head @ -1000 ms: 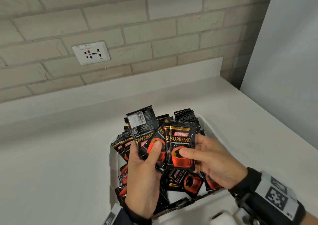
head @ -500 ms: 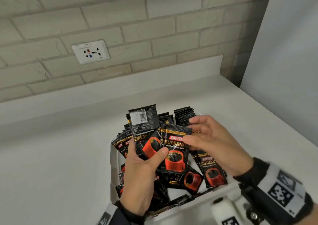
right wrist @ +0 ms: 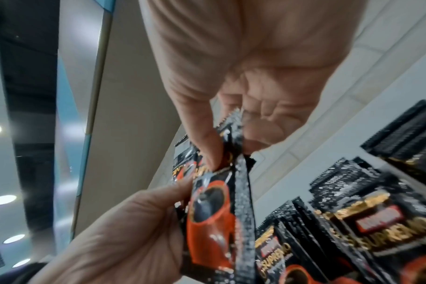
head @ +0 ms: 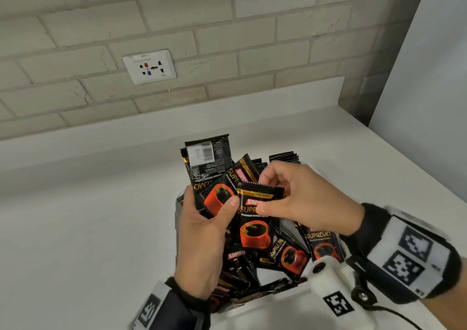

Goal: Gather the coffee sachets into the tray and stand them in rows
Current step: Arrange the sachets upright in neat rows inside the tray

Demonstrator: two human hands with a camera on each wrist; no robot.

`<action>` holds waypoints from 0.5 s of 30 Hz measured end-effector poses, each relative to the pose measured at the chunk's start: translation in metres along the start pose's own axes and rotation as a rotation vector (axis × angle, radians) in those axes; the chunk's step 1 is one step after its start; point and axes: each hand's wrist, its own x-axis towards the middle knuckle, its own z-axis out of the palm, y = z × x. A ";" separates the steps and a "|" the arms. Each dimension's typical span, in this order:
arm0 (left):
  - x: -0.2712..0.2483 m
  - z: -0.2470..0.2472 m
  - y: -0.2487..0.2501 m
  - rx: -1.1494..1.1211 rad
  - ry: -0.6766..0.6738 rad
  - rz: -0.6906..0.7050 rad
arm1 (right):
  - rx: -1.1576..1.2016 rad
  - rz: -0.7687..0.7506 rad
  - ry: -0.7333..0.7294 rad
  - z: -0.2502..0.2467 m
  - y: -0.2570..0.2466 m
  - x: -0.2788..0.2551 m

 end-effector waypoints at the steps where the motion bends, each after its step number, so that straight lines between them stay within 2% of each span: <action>1: 0.002 0.000 0.002 0.015 0.013 0.019 | -0.002 -0.012 -0.012 0.000 -0.005 0.003; 5: 0.012 -0.008 0.015 0.026 0.059 0.109 | 0.000 -0.013 -0.088 -0.009 -0.019 0.017; 10: 0.034 -0.040 0.046 -0.047 0.125 0.240 | 0.085 -0.043 0.009 -0.033 -0.025 0.041; 13: 0.042 -0.060 0.054 -0.047 0.194 0.251 | -0.072 -0.077 -0.009 -0.032 -0.032 0.055; 15: 0.045 -0.070 0.053 -0.035 0.204 0.231 | -0.230 -0.081 -0.071 -0.021 -0.035 0.064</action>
